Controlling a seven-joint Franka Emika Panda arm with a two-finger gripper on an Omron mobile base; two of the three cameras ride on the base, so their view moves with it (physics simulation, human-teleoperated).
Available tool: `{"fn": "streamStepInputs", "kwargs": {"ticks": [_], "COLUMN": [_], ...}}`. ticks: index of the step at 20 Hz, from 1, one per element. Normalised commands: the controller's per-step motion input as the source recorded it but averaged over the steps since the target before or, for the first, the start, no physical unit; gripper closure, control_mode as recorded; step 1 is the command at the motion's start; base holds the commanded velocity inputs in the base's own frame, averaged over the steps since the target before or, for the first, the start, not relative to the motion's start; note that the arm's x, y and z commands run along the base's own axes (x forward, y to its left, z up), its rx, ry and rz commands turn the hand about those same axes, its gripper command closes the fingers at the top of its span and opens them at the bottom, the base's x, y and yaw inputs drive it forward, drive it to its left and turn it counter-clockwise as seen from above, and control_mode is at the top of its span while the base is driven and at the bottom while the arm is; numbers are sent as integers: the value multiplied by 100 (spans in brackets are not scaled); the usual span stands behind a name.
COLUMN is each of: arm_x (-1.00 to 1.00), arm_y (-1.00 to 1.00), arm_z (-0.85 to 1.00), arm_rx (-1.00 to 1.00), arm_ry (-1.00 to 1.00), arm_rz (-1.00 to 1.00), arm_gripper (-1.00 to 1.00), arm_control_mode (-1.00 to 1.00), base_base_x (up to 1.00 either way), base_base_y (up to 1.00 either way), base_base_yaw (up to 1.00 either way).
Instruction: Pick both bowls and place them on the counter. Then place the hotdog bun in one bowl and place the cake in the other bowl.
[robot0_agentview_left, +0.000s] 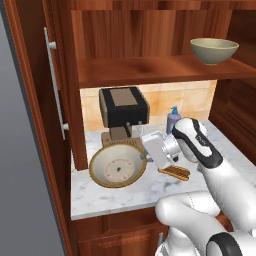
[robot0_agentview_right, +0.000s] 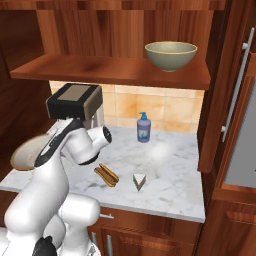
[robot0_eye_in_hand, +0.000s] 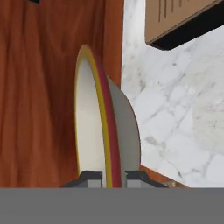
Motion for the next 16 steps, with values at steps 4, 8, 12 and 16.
{"fn": "streamStepInputs", "kwargs": {"ticks": [4,8,12,16], "arm_x": [11,36,32,37], "arm_y": [0,3,6,11], "arm_z": [-50,-43,-43,-45], "arm_rx": [0,0,0,0], "arm_ry": [2,0,1,6], "arm_rz": [8,1,0,0], "arm_gripper": [100,100,100,100], "arm_control_mode": [-100,-100,-100,-100], "base_base_x": [0,0,0,0], "base_base_y": [0,0,0,0], "base_base_yaw": [0,0,0,0]}}
